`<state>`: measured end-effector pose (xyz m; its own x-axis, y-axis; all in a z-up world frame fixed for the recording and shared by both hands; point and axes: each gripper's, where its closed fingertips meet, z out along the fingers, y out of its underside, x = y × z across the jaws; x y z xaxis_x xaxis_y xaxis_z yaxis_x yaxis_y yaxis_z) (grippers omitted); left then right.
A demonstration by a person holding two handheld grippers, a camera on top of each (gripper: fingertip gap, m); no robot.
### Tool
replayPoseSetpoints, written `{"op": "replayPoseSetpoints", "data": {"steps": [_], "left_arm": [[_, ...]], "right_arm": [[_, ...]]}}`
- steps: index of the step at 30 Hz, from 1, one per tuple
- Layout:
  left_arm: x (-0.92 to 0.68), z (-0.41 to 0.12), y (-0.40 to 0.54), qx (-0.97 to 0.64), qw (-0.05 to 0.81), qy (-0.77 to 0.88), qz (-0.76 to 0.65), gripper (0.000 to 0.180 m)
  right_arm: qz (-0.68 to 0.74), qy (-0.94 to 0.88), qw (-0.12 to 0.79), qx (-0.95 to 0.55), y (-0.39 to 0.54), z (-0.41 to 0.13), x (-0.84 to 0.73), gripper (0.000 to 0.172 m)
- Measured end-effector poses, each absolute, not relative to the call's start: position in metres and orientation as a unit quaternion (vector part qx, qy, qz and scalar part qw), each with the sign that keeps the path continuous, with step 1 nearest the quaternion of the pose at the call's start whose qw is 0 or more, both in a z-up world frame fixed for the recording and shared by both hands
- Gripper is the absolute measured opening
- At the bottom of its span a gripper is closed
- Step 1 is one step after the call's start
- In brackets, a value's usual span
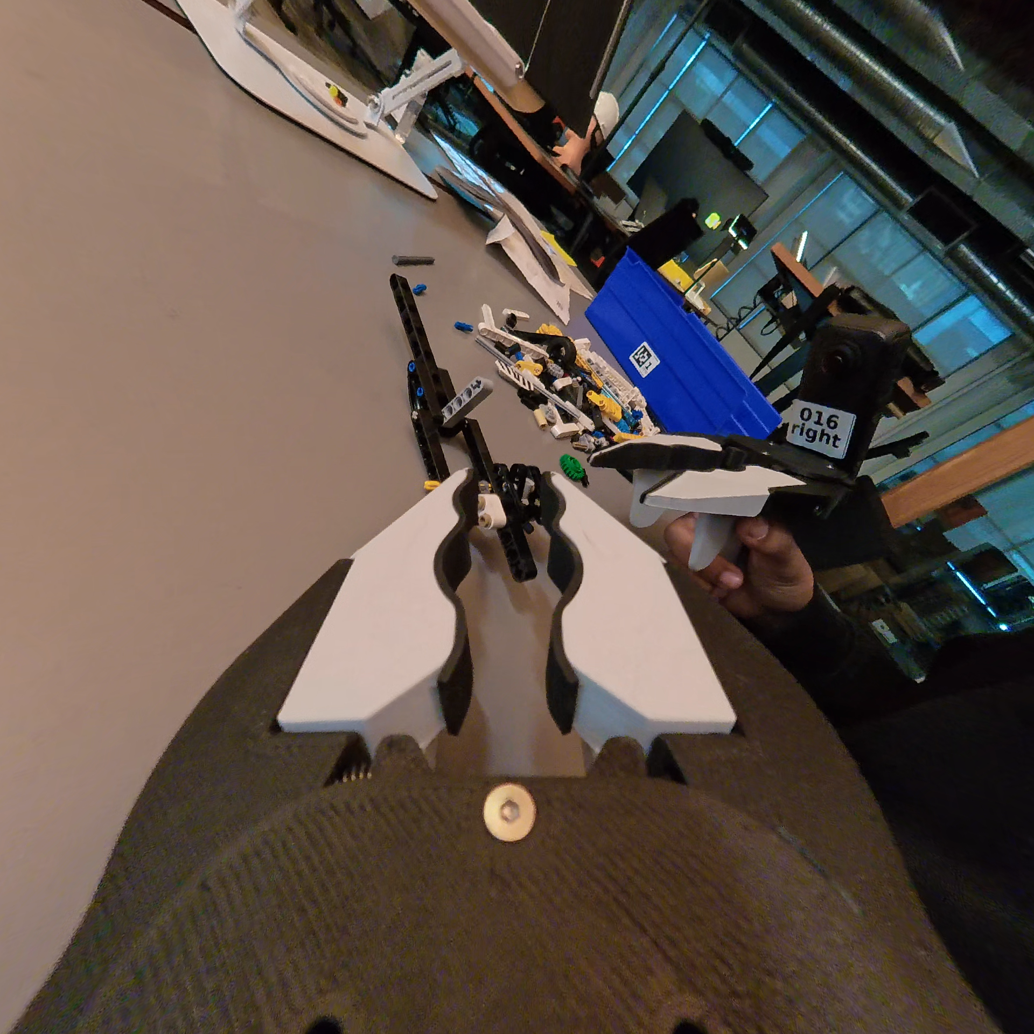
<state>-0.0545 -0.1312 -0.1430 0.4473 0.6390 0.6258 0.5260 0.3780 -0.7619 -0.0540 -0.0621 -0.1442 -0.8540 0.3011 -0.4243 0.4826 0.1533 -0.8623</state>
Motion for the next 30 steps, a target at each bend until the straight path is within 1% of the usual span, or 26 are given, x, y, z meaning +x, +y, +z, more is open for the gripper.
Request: {"op": "replayPoseSetpoints", "data": {"steps": [30], "left_arm": [[-0.0588, -0.1456, -0.1275, -0.550, 0.646, -0.530, 0.018, 0.018]], "right_arm": [[-0.601, 0.754, 0.077, 0.255, -0.0681, -0.1426, -0.0587, 0.035]]}}
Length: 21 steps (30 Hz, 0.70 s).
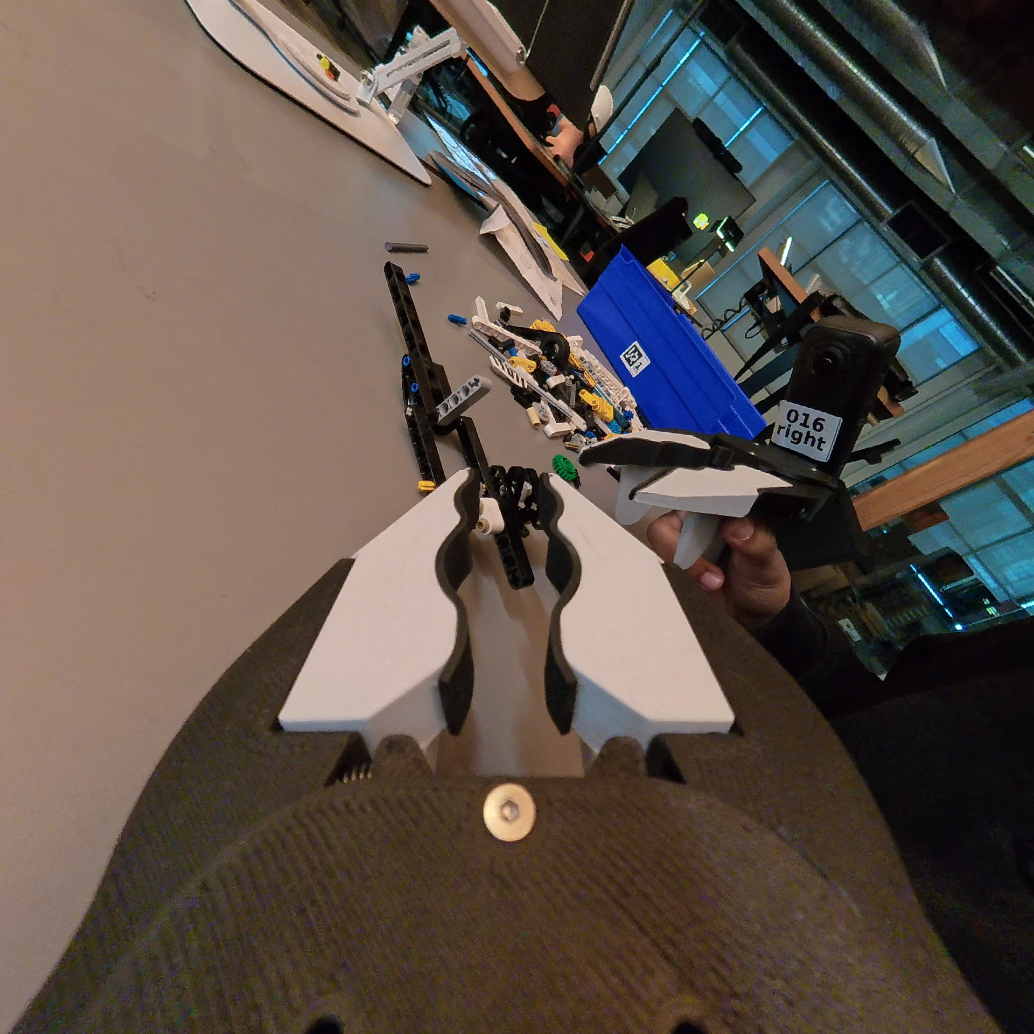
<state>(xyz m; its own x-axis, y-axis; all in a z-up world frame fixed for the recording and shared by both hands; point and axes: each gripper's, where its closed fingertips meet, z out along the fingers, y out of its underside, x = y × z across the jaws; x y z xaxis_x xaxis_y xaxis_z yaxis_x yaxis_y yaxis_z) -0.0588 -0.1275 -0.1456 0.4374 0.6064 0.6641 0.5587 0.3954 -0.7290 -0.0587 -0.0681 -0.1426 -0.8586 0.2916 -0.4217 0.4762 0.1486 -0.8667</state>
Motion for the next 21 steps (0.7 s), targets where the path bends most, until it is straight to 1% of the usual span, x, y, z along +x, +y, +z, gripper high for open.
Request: {"op": "replayPoseSetpoints", "data": {"steps": [8, 10, 13, 15, 17, 20, 21], "left_arm": [[-0.059, -0.146, -0.127, -0.549, 0.645, -0.531, 0.017, 0.018], [-0.059, -0.147, -0.127, -0.550, 0.644, -0.532, 0.017, 0.018], [-0.060, -0.147, -0.127, -0.549, 0.644, -0.532, 0.016, 0.018], [-0.060, -0.146, -0.128, -0.547, 0.646, -0.532, 0.014, 0.018], [-0.060, -0.146, -0.128, -0.546, 0.648, -0.532, 0.013, 0.017], [-0.059, -0.144, -0.128, -0.543, 0.652, -0.529, 0.014, 0.017], [-0.059, -0.144, -0.129, -0.542, 0.653, -0.529, 0.014, 0.017]], "right_arm": [[-0.579, 0.781, 0.048, 0.229, -0.076, -0.149, -0.054, 0.037], [-0.560, 0.801, 0.008, 0.214, -0.081, -0.153, -0.057, 0.044], [-0.511, 0.840, -0.084, 0.161, -0.091, -0.157, -0.063, 0.051], [-0.478, 0.861, -0.117, 0.128, -0.098, -0.162, -0.063, 0.057], [-0.446, 0.878, -0.138, 0.110, -0.101, -0.170, -0.066, 0.053], [-0.436, 0.881, -0.160, 0.088, -0.102, -0.171, -0.067, 0.039], [-0.438, 0.881, -0.157, 0.086, -0.102, -0.171, -0.066, 0.031]]}}
